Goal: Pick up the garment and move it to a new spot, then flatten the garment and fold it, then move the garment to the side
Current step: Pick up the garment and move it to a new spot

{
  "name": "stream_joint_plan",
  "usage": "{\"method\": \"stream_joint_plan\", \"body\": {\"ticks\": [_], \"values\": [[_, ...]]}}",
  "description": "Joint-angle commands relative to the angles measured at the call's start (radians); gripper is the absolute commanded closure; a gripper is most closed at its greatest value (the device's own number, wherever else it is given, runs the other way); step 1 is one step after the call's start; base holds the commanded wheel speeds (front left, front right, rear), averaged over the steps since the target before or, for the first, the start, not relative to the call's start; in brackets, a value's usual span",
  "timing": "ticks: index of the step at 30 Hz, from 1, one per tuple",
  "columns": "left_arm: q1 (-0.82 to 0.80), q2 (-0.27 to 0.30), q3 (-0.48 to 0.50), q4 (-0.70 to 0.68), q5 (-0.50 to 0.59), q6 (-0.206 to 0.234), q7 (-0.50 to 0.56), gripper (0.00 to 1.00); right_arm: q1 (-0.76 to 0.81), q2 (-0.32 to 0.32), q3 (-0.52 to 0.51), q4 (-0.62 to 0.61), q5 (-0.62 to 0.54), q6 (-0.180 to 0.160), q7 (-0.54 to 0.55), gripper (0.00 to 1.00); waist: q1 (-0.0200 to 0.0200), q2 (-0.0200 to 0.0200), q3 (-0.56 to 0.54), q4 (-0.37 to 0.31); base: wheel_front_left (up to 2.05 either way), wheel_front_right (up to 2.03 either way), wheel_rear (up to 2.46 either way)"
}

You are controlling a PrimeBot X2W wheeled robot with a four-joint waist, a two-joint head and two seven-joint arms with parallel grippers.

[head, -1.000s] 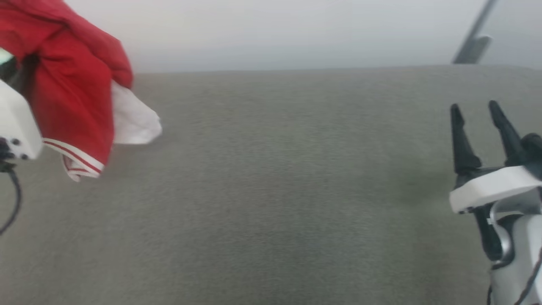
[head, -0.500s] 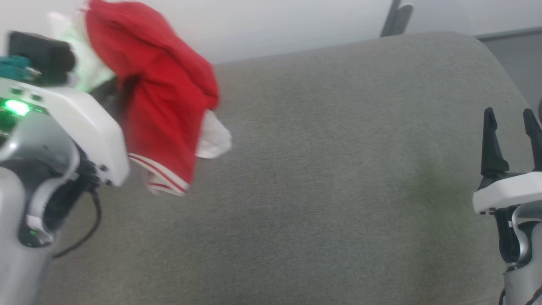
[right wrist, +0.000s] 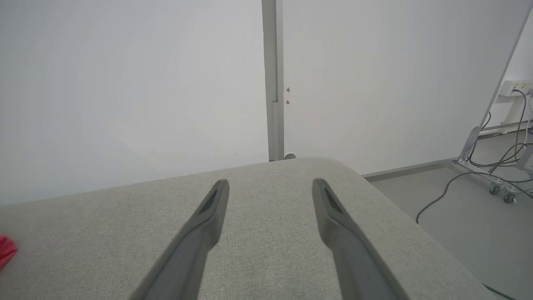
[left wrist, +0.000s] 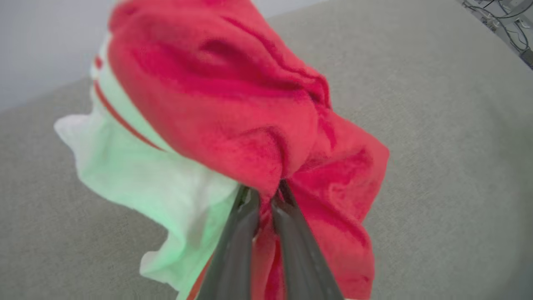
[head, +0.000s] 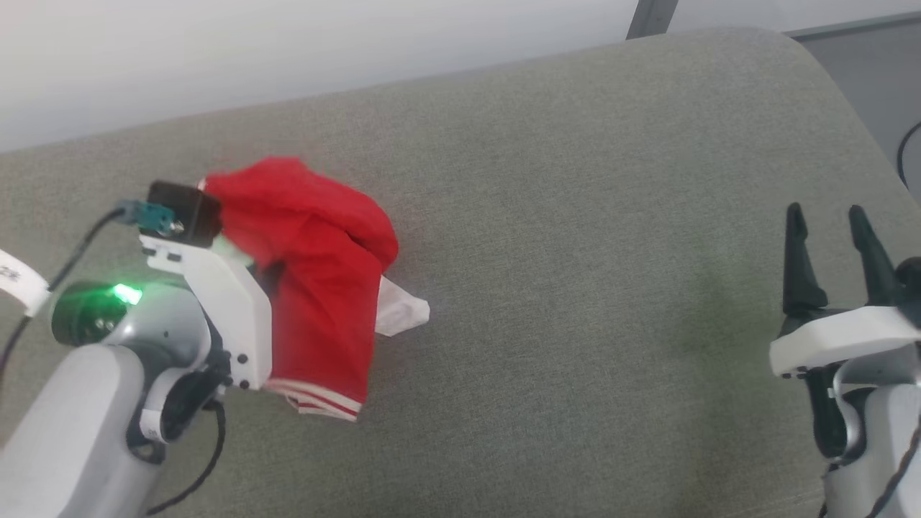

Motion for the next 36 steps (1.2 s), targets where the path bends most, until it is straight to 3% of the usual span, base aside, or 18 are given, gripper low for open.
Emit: {"method": "stream_joint_plan", "body": {"ticks": [1,16,18,21,22,24,36], "values": [[0.017,-0.007,-0.006,0.034,-0.006,-0.006,-0.006,1.00,-0.013,0.003,0.008,0.004,-0.005,0.000,-0.006,0.00,0.0000,0.0000,0.002,0.000,0.00,0.00,0.00],[-0.054,-0.073,-0.048,0.385,-0.034,-0.067,-0.036,1.00,-0.044,0.000,0.049,0.046,0.015,0.000,-0.014,0.00,0.0000,0.0000,0.026,0.010,0.00,0.00,0.00],[-0.071,-0.077,-0.051,0.410,-0.032,-0.073,-0.043,0.86,-0.047,-0.003,0.051,0.049,0.017,0.000,-0.013,0.00,0.0000,0.0000,0.024,0.014,0.00,0.00,0.00],[-0.093,-0.080,-0.051,0.427,-0.034,-0.087,-0.055,0.49,-0.049,-0.007,0.051,0.053,0.018,0.000,-0.011,0.00,0.0000,0.0000,0.018,0.023,0.00,0.00,0.00],[-0.097,-0.079,-0.053,0.429,-0.035,-0.091,-0.057,0.23,-0.048,-0.008,0.050,0.054,0.019,0.000,-0.009,0.00,0.0000,0.0000,0.014,0.026,0.00,0.00,0.00],[-0.107,-0.079,-0.049,0.427,-0.040,-0.098,-0.065,0.00,-0.047,-0.010,0.050,0.055,0.018,0.000,-0.006,0.00,0.0000,0.0000,0.006,0.034,0.00,0.00,0.00],[-0.066,-0.042,-0.019,0.301,-0.038,-0.104,-0.145,0.00,-0.015,-0.018,0.050,0.054,0.006,0.000,0.007,0.00,0.0000,0.0000,-0.082,0.104,0.00,0.00,0.00]]}}
